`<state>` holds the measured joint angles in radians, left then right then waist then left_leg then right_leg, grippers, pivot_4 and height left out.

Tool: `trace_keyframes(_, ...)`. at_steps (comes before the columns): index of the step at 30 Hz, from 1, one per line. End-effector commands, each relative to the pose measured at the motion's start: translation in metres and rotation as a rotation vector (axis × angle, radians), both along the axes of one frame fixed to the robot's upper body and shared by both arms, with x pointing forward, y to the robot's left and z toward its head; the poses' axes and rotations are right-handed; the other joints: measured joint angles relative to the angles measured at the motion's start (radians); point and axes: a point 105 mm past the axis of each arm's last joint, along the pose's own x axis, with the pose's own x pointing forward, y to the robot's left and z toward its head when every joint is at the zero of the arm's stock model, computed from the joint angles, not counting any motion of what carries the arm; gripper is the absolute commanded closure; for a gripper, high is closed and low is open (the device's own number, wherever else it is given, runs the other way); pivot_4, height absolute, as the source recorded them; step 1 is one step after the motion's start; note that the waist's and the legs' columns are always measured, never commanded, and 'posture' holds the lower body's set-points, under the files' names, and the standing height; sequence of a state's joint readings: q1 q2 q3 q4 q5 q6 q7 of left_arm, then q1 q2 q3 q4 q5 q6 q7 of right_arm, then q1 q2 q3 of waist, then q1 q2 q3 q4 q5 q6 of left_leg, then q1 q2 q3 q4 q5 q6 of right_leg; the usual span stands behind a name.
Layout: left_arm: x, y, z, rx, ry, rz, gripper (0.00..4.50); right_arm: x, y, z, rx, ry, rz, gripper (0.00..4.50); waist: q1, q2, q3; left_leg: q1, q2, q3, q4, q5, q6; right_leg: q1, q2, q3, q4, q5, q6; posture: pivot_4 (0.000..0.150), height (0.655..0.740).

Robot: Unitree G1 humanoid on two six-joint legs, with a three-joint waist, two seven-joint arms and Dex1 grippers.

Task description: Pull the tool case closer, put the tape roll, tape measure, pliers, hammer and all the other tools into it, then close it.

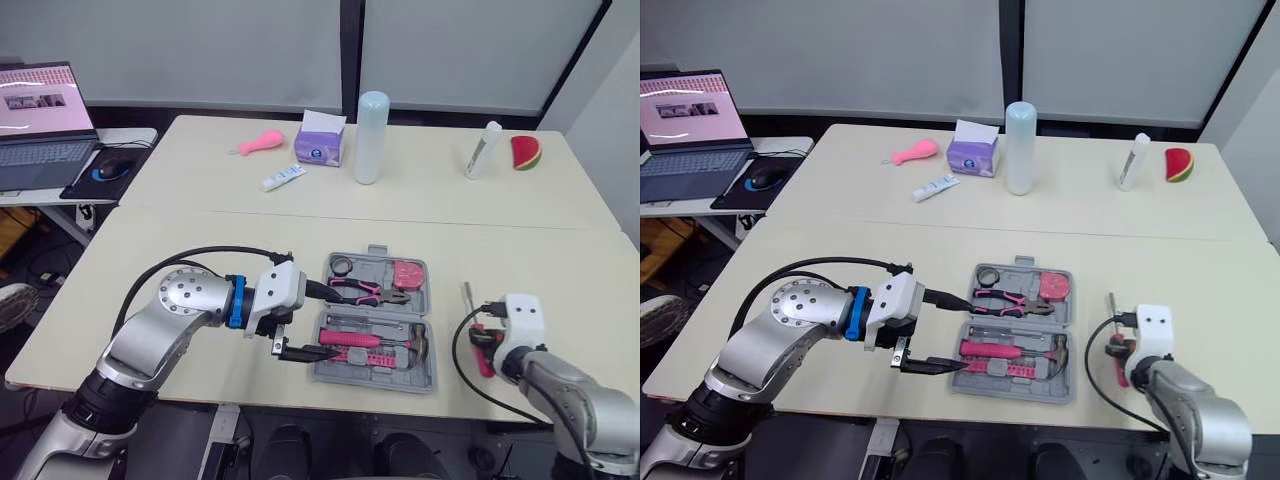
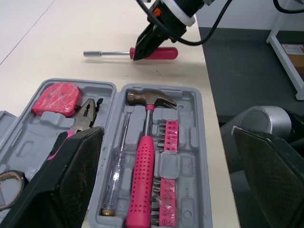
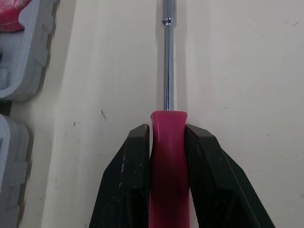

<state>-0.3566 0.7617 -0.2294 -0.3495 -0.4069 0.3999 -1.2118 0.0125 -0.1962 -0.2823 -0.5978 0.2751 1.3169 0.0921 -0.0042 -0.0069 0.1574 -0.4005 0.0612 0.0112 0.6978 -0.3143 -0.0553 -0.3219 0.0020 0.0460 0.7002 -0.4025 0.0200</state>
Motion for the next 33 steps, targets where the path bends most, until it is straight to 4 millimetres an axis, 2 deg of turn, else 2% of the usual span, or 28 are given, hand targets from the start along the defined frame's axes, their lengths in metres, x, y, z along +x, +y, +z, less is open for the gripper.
trace_keyframes(1, -0.005, -0.003, 0.005, -0.004, -0.045, -0.033, 0.0, 0.004, 0.0, 0.012, -0.024, -0.059, -0.031, 3.7, -0.001, 0.0, 0.0, 0.0, 0.0, 0.0, 0.0, 0.0, 0.0, 0.0, 0.0, 0.0, 0.0, 0.0, 0.0, 0.15, 0.7075)
trace_keyframes(10, -0.007, -0.003, 0.0, -0.012, -0.044, -0.029, 0.0, 0.008, 0.007, 0.007, 0.046, -0.051, -0.072, 3.7, -0.002, 0.0, 0.0, 0.0, 0.0, 0.0, 0.0, 0.0, 0.0, 0.0, 0.0, 0.0, 0.0, 0.0, 0.0, 0.15, 0.7075)
trace_keyframes(12, -0.006, -0.003, -0.001, -0.008, -0.047, -0.028, 0.0, 0.008, 0.004, 0.009, 0.048, -0.06, -0.085, 2.99, -0.002, 0.0, 0.0, 0.0, 0.0, 0.0, 0.0, 0.0, 0.0, 0.0, 0.0, 0.0, 0.0, 0.0, 0.0, 0.15, 0.7075)
trace_keyframes(16, -0.006, -0.001, -0.002, -0.001, -0.05, -0.023, 0.0, 0.006, 0.004, 0.019, 0.08, -0.086, -0.096, 2.14, -0.003, 0.0, 0.0, 0.0, 0.0, 0.0, 0.0, 0.0, 0.0, -0.001, 0.0, 0.0, 0.0, 0.0, 0.0, 0.15, 0.7075)
trace_keyframes(22, -0.007, 0.002, -0.004, 0.006, -0.051, -0.011, 0.0, 0.0, 0.009, 0.051, 0.121, -0.15, -0.016, 0.52, -0.003, 0.001, 0.0, 0.0, 0.0, 0.0, -0.001, 0.0, 0.0, -0.001, 0.0, 0.0, 0.001, 0.0, 0.0, 0.15, 0.7075)
trace_keyframes(24, -0.007, 0.003, -0.004, 0.005, -0.053, -0.01, 0.0, 0.0, 0.008, 0.062, 0.079, -0.162, 0.079, 0.04, -0.003, 0.001, 0.001, 0.0, 0.0, 0.0, 0.0, 0.0, 0.0, -0.001, 0.0, 0.0, 0.001, 0.0, 0.0, 0.15, 0.7075)
trace_keyframes(25, -0.007, 0.003, -0.004, 0.005, -0.054, -0.01, 0.0, 0.0, 0.005, 0.067, 0.035, -0.163, 0.137, 0.04, -0.003, 0.001, 0.001, 0.0, 0.0, 0.0, 0.0, 0.0, 0.0, -0.001, 0.0, 0.0, 0.001, 0.0, 0.0, 0.15, 0.7075)
trace_keyframes(28, -0.007, 0.003, -0.003, 0.005, -0.06, -0.01, 0.0, 0.005, 0.008, 0.081, -0.2, -0.137, 0.566, 0.04, -0.002, 0.002, 0.002, 0.0, -0.002, 0.001, -0.001, 0.0, 0.001, -0.001, -0.001, 0.001, 0.0, 0.0, 0.0, 0.15, 0.7075)
trace_keyframes(29, -0.007, 0.004, -0.003, 0.006, -0.064, -0.007, 0.0, 0.006, 0.01, 0.082, -0.293, -0.124, 0.715, 0.04, -0.003, 0.005, 0.005, 0.0, -0.003, 0.001, 0.0, 0.0, 0.001, 0.0, -0.001, 0.001, 0.0, 0.0, 0.0, 0.15, 0.7075)
trace_keyframes(31, -0.007, 0.005, -0.002, 0.006, -0.069, -0.003, 0.0, 0.007, 0.011, 0.081, -0.418, -0.104, 0.905, 0.04, -0.005, 0.0, 0.006, 0.001, -0.003, 0.0, -0.001, -0.002, 0.005, 0.001, -0.001, 0.001, -0.002, 0.0, 0.0, 0.15, 0.7075)
trace_keyframes(33, -0.009, 0.001, -0.001, -0.006, -0.071, 0.0, 0.0, 0.009, 0.009, 0.075, -0.645, -0.075, 1.221, 0.04, -0.009, -0.001, 0.007, 0.001, -0.002, -0.003, -0.001, -0.002, 0.005, 0.002, 0.001, 0.0, -0.003, 0.0, 0.0, 0.15, 0.7075)
